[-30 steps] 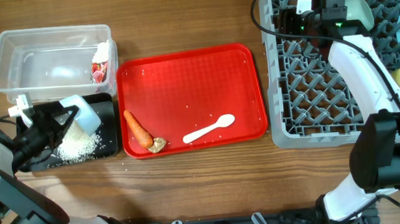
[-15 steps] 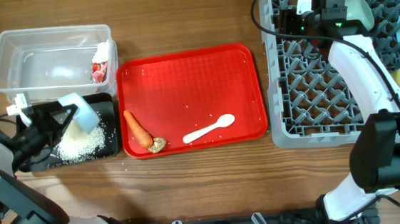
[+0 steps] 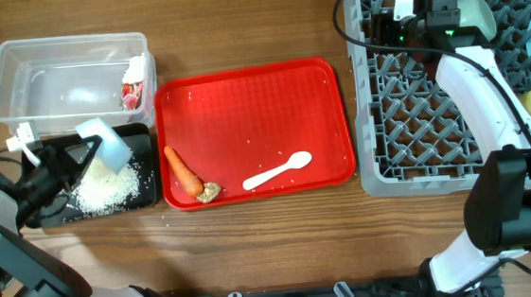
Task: Sort waste into correct bins and load items into the dishwasher rack
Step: 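Tip the blue bowl over the black tray to pour out rice, then carry the emptied blue bowl back onto the red tray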
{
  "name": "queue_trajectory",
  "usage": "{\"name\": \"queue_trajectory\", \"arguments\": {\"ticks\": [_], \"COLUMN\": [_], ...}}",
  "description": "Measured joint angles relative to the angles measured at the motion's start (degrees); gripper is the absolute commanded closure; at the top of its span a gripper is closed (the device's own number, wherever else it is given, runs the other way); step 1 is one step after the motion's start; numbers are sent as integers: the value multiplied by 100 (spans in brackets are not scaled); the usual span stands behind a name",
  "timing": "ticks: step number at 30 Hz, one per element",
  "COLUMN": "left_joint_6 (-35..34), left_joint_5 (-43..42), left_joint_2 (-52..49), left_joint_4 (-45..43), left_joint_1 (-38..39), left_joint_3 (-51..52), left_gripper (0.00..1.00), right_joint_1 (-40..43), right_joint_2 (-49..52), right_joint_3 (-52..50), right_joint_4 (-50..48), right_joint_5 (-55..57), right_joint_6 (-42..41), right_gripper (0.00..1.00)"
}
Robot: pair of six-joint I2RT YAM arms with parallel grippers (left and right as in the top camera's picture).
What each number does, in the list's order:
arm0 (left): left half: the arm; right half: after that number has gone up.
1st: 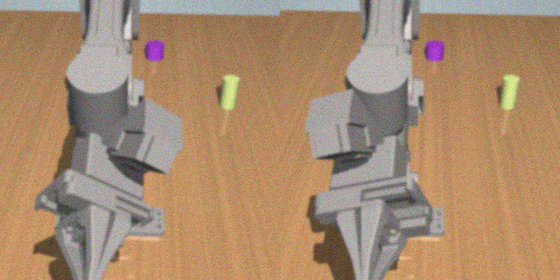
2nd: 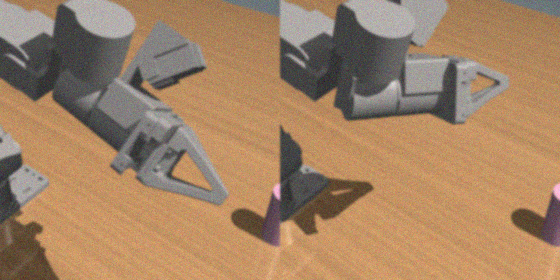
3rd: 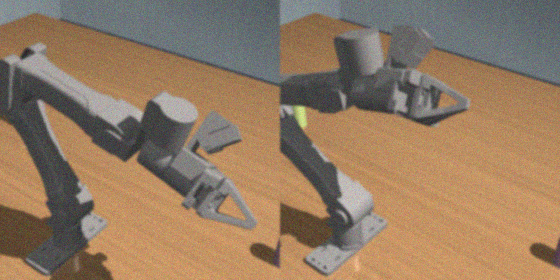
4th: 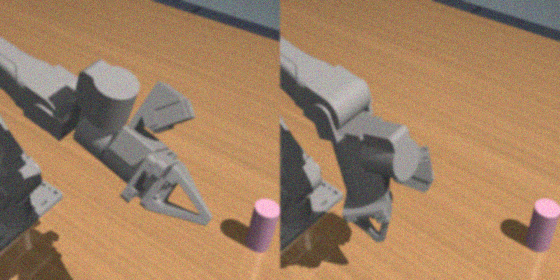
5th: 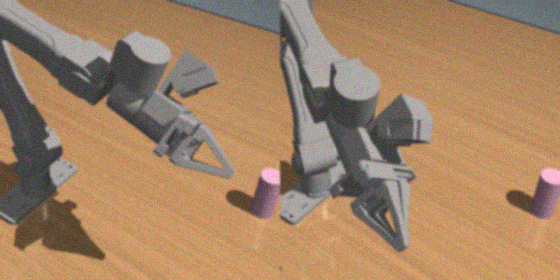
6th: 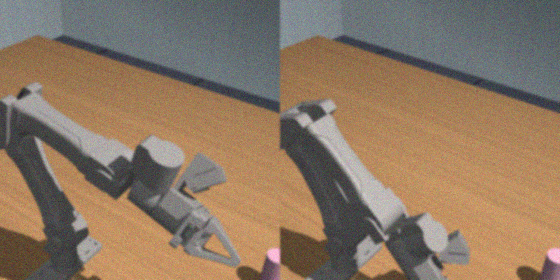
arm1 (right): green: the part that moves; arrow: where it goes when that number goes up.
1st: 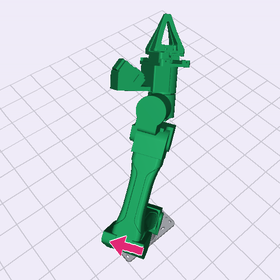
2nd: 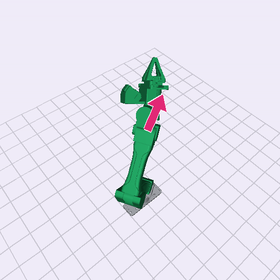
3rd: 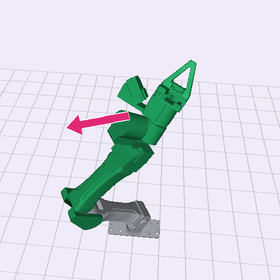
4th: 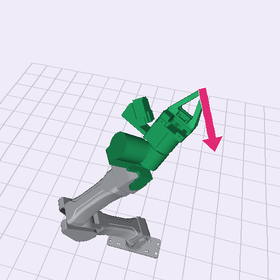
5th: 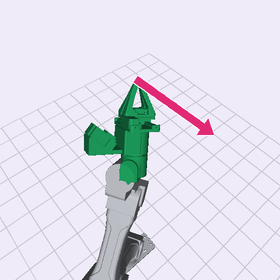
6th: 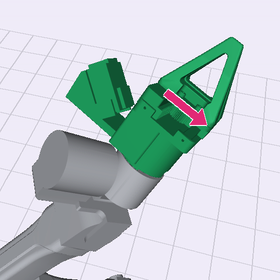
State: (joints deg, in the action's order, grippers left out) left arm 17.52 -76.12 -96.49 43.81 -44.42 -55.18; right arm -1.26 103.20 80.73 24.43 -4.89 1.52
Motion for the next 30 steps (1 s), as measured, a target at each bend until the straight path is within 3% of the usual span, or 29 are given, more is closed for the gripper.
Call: {"name": "queue_trajectory", "arguments": {"ticks": [4, 8, 11, 14, 18, 30], "left_joint_6": [-520, -291, -610, -505, -1180, -1126], "left_joint_5": [358, 61, 70, -177, 291, -157], "left_joint_2": [0, 0, -2, -4, -7, 7], "left_joint_4": [-348, -238, -457, -579, -695, -295], "left_joint_1": [-2, -11, -17, -15, -22, 72], "left_joint_3": [0, 9, 7, 11, 7, 9], "left_gripper": [96, 96, 96, 96, 96, 96], "right_joint_1": [0, 0, 0, 0, 0, 0], "right_joint_2": [0, 0, 0, 0, 0, 0], "right_joint_3": [2, 2, 0, 2, 0, 0], "right_joint_4": [-2, 20, 20, 22, 28, 24], "right_joint_5": [0, 2, 2, 4, 9, 24], "right_joint_6": [0, 0, 2, 0, 2, 0], "right_gripper": [35, 35, 35, 35, 35, 35]}}
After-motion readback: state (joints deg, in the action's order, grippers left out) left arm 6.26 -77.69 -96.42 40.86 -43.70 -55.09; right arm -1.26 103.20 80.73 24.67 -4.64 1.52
